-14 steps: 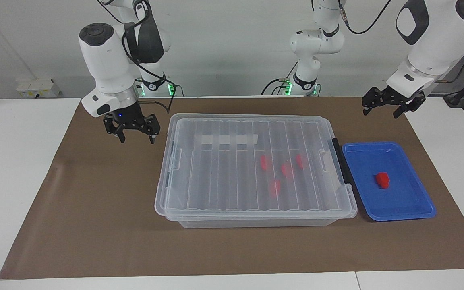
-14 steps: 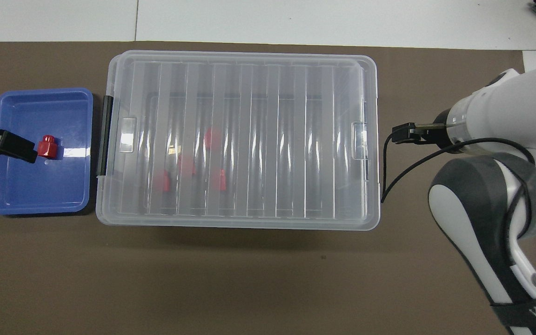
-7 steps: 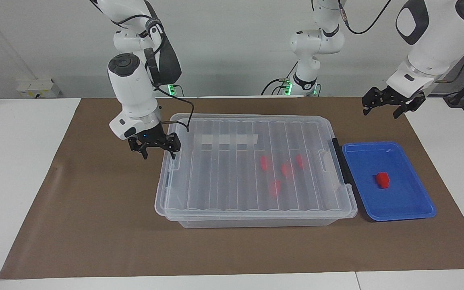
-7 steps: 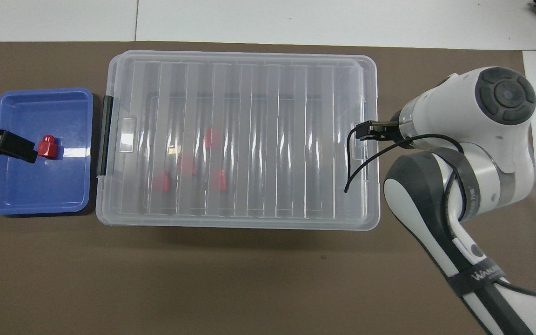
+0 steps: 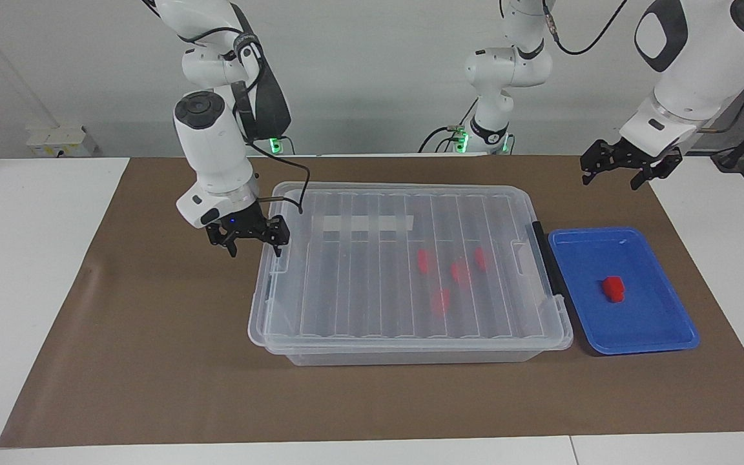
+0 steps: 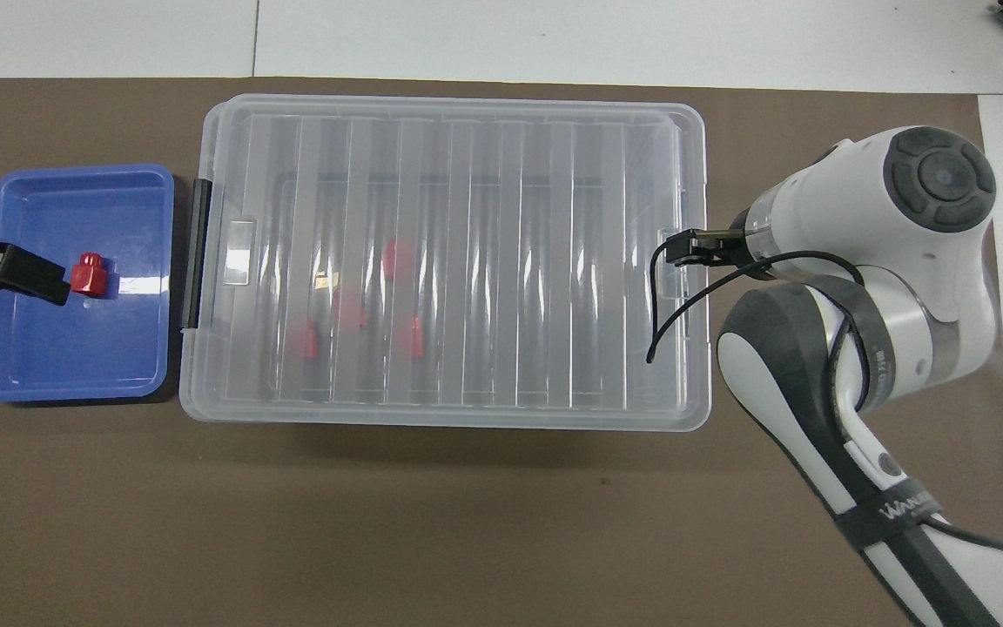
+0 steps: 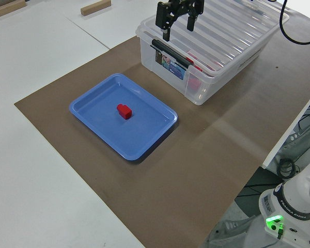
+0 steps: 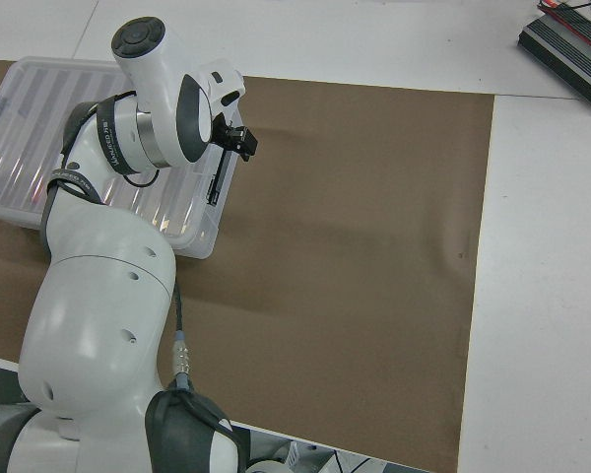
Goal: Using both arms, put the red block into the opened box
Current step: 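Slide the clear lid away from the blue tray with the right gripper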
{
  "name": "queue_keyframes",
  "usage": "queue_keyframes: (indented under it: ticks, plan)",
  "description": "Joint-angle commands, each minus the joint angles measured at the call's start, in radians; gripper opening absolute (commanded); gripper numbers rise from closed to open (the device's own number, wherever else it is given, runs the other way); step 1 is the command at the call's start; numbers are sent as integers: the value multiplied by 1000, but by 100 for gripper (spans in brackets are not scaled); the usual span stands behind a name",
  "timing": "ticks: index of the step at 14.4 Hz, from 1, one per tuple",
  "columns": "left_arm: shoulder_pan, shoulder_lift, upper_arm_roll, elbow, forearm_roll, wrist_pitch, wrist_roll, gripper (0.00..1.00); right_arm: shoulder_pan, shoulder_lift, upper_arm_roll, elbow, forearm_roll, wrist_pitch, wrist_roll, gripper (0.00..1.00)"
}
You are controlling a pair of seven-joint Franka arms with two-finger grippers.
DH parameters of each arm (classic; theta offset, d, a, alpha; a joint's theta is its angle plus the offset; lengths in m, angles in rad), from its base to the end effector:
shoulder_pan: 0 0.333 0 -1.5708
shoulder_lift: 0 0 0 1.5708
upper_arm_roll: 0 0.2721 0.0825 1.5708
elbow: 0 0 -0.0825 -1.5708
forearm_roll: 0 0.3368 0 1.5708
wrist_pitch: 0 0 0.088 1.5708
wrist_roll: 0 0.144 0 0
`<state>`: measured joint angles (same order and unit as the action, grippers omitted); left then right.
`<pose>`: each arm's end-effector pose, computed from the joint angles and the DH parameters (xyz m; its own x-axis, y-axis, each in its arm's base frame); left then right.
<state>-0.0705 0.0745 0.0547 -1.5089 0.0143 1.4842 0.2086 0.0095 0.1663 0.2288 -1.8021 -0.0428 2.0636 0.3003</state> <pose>0.5136 -0.0068 0.5245 0.9701 -0.2210 -0.1006 -0.2218 -0.9751 0.0025 0.5557 0.1268 0.4007 0.9942 -0.0496 0.0957 -0.0472 -0.9985 -0.0276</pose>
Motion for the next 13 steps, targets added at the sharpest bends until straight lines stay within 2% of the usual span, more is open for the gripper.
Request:
queue_keyframes:
  ticks: [1, 9, 13]
  plan:
    - [-6, -33, 7, -40, 12, 24, -9, 100, -16, 1, -2, -2, -14, -8, -55, 99]
    - [-6, -33, 7, -40, 12, 24, -9, 100, -17, 1, -92, 6, -17, -30, -237, 99]
    - [-6, -36, 7, -42, 12, 16, -8, 100, -17, 1, -166, 10, -17, -37, -387, 99]
